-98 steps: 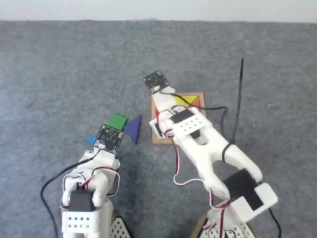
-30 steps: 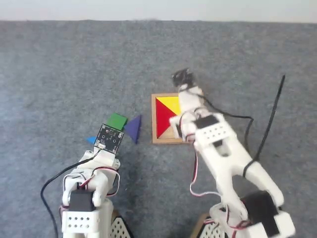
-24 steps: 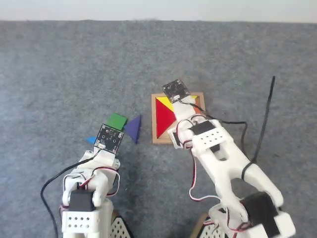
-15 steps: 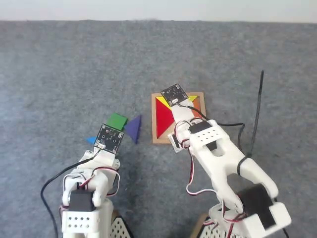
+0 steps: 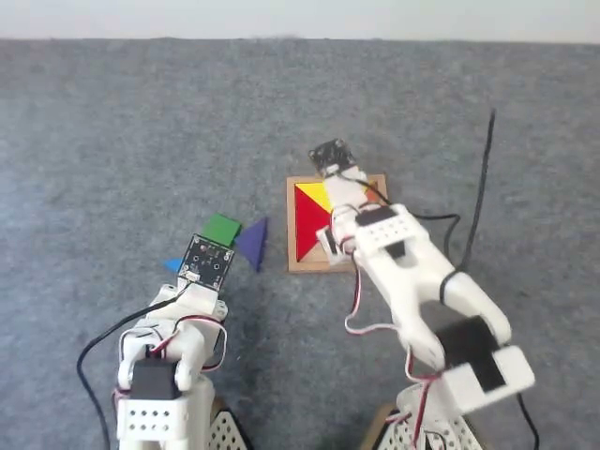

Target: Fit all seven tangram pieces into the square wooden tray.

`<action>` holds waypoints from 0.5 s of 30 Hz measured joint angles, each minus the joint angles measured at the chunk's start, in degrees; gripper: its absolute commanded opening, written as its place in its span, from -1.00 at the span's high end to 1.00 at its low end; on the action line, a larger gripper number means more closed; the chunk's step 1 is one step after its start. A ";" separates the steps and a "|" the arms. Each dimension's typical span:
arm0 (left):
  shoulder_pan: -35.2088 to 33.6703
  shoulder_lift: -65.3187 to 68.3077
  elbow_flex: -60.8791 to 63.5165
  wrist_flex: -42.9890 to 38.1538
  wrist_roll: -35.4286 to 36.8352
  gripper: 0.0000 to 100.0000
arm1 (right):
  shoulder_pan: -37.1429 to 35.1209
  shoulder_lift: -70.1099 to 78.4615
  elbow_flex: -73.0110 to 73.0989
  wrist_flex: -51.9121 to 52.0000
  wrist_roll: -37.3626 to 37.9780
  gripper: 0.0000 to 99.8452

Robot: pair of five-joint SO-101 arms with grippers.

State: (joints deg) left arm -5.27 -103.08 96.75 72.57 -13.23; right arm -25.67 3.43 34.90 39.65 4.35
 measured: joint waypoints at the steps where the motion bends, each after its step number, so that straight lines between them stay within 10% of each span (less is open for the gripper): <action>1: 0.00 0.00 0.00 0.00 0.00 0.97 | 0.18 1.14 -1.41 0.00 0.00 0.94; 15: 0.00 0.00 0.00 0.00 0.00 0.97 | 0.62 3.60 -7.12 0.53 0.00 0.94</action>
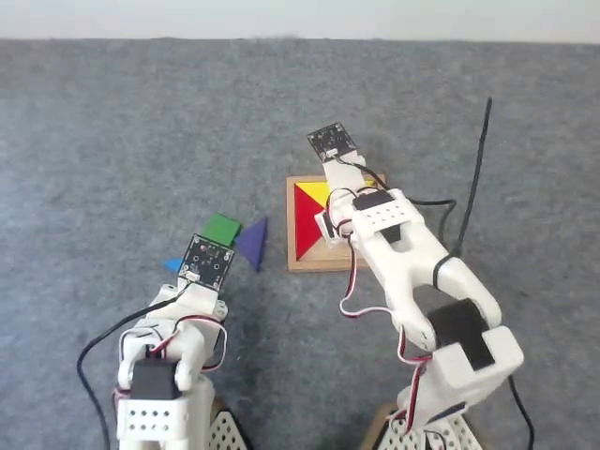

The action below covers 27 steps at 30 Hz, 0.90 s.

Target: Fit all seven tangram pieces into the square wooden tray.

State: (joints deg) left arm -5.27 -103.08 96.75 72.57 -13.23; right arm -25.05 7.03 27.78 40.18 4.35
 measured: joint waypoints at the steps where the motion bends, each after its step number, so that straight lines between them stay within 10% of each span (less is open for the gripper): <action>1: 0.00 0.00 0.00 0.00 0.00 0.97 | 0.00 -1.49 0.09 0.00 0.00 0.94; 27: 0.00 0.00 0.00 0.00 0.00 0.97 | 2.02 2.02 -1.14 2.55 0.00 0.98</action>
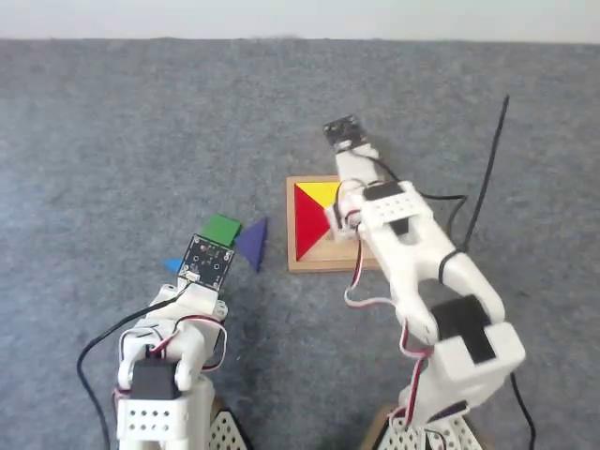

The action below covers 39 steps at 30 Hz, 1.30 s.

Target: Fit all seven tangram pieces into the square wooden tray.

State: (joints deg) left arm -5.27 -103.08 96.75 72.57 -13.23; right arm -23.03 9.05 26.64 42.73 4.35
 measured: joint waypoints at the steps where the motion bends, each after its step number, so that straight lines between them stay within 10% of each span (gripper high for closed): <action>1: 0.00 0.00 0.00 0.00 0.00 0.97 | -1.23 -1.32 1.67 0.00 0.00 0.98; 13: 0.00 0.00 0.00 0.00 0.00 0.97 | -6.07 -18.64 13.80 -5.36 -0.97 0.98; 39: 0.00 0.00 0.00 0.00 0.00 0.97 | 0.70 -4.13 8.44 -4.31 0.53 0.98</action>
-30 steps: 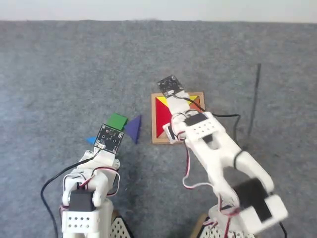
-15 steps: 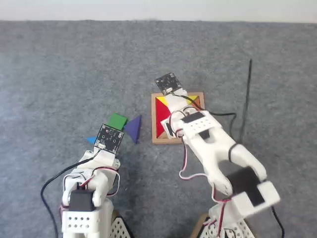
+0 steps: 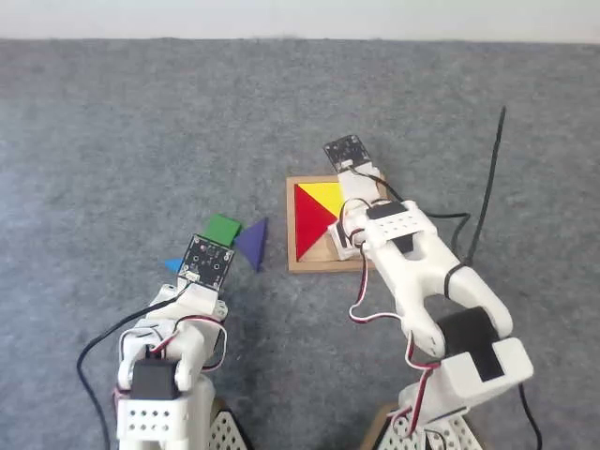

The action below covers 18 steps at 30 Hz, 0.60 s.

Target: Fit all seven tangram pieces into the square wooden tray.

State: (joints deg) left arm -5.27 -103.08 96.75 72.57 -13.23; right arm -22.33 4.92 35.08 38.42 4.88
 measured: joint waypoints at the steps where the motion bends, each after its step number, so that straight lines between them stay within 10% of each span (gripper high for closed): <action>1: 0.00 0.00 0.00 0.00 0.00 0.97 | 0.00 0.00 -0.09 0.70 -0.44 0.98; 18: 0.00 0.00 0.00 0.00 0.00 0.97 | -4.57 -14.86 9.14 -2.02 -1.49 0.98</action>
State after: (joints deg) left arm -5.27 -103.08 96.75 72.57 -13.23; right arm -26.90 -9.93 44.22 36.40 3.38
